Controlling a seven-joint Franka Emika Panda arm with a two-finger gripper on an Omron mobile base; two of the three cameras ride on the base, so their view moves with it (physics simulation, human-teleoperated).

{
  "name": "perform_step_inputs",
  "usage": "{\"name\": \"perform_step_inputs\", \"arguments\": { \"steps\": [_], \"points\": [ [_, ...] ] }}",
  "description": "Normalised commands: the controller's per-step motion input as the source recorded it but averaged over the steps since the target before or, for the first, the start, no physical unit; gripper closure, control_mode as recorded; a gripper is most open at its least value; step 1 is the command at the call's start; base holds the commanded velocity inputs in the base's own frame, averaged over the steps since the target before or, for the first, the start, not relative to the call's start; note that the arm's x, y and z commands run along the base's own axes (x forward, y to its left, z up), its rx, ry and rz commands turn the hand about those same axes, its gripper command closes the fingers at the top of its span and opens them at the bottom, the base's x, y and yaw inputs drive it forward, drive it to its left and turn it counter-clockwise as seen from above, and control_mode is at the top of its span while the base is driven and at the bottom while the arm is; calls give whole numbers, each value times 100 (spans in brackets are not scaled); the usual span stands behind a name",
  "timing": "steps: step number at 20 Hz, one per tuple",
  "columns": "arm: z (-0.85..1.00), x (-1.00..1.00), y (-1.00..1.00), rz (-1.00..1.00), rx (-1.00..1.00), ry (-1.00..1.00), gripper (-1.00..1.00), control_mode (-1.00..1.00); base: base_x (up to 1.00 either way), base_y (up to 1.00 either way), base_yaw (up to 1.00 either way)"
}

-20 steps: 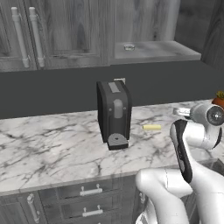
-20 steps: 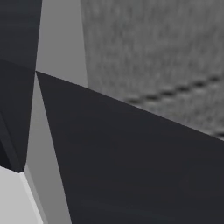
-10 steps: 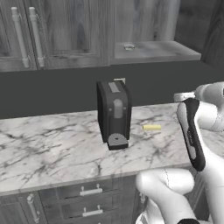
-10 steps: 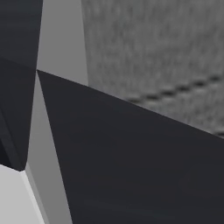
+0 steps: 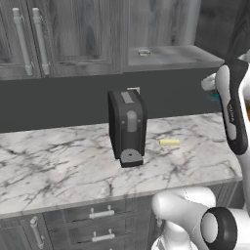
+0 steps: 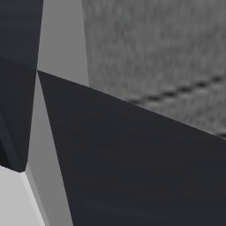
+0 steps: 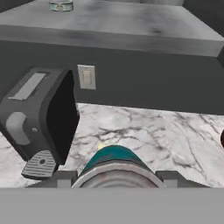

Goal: Restock the canned food cabinet by taking the new fresh canned food from the counter and placing it in the cabinet. Then, take the old canned food from the cabinet and place it on the counter.

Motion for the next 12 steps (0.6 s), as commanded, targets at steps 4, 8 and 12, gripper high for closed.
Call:
{"name": "perform_step_inputs", "arguments": {
  "steps": [4,8,12],
  "points": [
    [65,47,0,-11,-7,-39,100,-100,0,0,0],
    [45,76,-1,-10,-6,-28,100,-100,0,0,0],
    [20,87,-3,-3,-3,-16,100,-100,0,0,0]
  ]
}}
